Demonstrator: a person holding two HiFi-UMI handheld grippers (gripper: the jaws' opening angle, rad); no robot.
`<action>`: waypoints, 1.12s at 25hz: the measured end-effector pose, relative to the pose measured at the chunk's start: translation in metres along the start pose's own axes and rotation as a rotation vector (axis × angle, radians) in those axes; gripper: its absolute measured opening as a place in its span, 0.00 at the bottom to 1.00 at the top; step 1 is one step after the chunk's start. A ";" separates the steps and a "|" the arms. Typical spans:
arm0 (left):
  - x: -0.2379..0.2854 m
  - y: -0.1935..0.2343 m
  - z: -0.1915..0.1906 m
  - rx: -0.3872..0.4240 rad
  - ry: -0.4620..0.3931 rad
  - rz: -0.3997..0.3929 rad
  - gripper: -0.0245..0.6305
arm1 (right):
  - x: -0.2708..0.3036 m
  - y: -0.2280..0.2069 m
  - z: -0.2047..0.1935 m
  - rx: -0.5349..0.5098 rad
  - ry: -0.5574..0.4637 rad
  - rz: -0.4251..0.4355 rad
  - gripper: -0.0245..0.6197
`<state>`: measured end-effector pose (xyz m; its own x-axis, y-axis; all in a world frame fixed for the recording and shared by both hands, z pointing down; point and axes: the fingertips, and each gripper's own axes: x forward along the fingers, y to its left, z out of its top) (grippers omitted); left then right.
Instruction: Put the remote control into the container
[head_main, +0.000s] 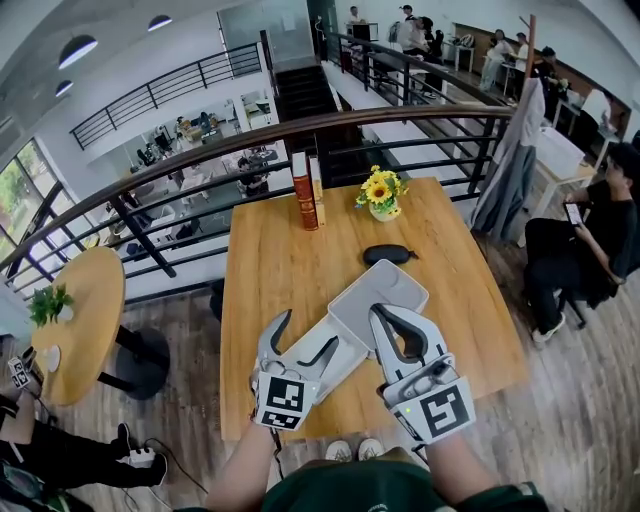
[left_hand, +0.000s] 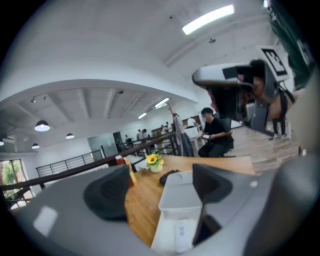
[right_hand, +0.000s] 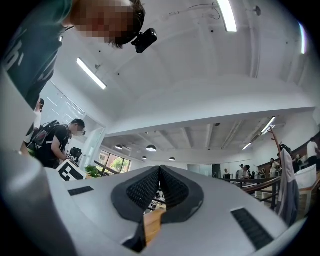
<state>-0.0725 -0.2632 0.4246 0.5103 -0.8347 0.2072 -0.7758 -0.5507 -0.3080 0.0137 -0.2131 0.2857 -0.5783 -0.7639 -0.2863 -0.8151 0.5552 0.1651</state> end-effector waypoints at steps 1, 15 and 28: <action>-0.004 0.000 0.007 0.007 -0.024 0.005 0.64 | 0.000 0.000 0.000 0.000 0.000 -0.001 0.07; -0.071 0.006 0.104 0.131 -0.323 0.081 0.54 | -0.001 -0.004 0.020 -0.044 -0.010 -0.033 0.07; -0.093 0.009 0.123 0.118 -0.422 0.151 0.26 | 0.008 0.001 0.021 -0.061 -0.005 -0.028 0.07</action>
<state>-0.0813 -0.1905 0.2880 0.5206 -0.8204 -0.2365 -0.8177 -0.3994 -0.4144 0.0091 -0.2121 0.2636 -0.5555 -0.7769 -0.2965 -0.8314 0.5129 0.2138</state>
